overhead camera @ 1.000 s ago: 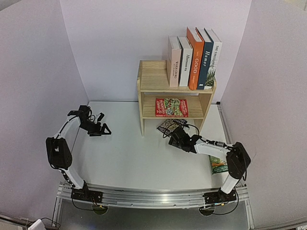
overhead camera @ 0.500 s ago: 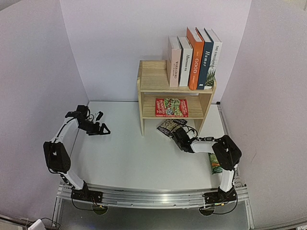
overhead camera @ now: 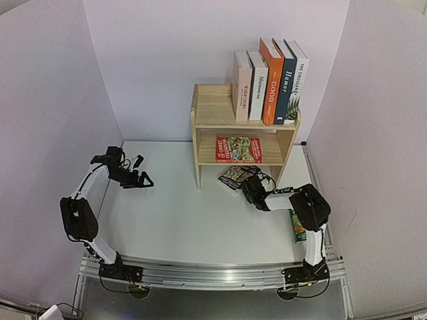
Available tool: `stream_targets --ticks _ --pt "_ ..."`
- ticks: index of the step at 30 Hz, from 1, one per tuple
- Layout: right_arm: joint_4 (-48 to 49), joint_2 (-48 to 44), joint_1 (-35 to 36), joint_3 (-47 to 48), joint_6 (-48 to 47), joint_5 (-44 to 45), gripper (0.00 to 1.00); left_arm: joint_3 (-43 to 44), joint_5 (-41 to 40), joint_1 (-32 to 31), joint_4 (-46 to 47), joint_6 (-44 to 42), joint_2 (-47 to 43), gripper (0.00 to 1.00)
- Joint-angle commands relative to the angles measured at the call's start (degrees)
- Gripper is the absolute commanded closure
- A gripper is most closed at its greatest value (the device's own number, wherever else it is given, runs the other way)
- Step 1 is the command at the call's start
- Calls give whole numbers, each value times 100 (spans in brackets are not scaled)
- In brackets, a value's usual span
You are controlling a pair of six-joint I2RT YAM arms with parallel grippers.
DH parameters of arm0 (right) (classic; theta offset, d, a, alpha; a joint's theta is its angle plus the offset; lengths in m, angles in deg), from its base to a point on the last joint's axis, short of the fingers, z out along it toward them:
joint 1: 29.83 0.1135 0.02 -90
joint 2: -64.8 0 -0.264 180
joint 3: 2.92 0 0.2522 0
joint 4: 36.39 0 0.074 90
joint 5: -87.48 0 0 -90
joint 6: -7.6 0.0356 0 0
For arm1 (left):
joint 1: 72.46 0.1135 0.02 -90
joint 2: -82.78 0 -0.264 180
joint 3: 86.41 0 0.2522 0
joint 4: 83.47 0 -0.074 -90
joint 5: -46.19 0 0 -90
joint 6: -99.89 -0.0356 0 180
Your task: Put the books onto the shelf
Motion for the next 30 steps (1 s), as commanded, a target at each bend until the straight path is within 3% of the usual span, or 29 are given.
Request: stream_targets --ticks 1,6,11,23,27,30 --pt "52 345 -47 254 74 -299 53 105 156 -3 72 -68 -72 1" --pt "127 489 -79 253 132 -380 63 117 166 -9 57 -67 -98 1" --pt "134 384 -112 85 24 -578 100 39 233 -6 97 -53 -138 1" --pt "-324 -1331 -122 -1915 -1137 -2506 100 -236 506 -234 297 17 -164 3" --pt "-1853 -1972 29 -1849 -2185 -3572 100 -353 403 -728 332 -92 -72 4" --pt "-2966 -2390 550 -1764 -2948 -3657 100 -506 352 -1167 423 -158 60 5"
